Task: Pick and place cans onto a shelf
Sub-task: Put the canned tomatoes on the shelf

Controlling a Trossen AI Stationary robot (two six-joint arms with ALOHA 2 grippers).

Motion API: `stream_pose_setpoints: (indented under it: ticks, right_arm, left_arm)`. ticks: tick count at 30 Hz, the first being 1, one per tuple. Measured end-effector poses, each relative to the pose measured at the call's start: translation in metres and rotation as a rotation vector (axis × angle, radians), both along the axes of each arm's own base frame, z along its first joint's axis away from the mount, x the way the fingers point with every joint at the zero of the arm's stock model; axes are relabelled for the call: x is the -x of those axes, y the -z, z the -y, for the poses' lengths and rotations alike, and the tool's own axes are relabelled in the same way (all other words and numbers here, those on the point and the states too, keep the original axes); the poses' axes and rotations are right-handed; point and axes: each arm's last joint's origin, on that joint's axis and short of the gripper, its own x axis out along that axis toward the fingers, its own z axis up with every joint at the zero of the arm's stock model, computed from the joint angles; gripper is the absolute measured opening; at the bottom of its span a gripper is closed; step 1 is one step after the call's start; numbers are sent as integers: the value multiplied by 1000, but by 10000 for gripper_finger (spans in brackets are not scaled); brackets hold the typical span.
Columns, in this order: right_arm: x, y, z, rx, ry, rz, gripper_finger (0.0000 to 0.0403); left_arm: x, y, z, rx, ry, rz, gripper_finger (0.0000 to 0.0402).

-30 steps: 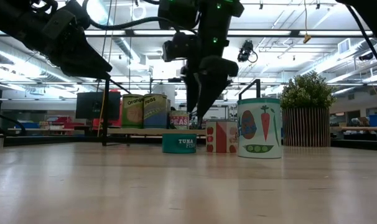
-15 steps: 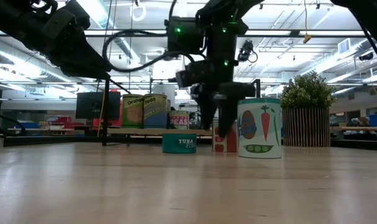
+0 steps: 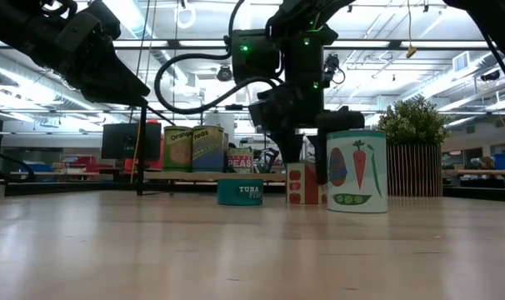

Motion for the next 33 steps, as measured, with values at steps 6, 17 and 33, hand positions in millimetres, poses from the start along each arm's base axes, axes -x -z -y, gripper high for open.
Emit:
stream_pose_setpoints:
  ticks: [6,17,33]
  right_arm:
    - [0,0,0,3,-130,-21,373]
    - [0,0,0,-30,-33,-1,304]
    - [-32,-69,35,-43,395,345,313]
  left_arm:
    - [0,0,0,0,0,0,283]
    - [0,0,0,0,0,0,283]
    - [0,0,0,0,0,0,283]
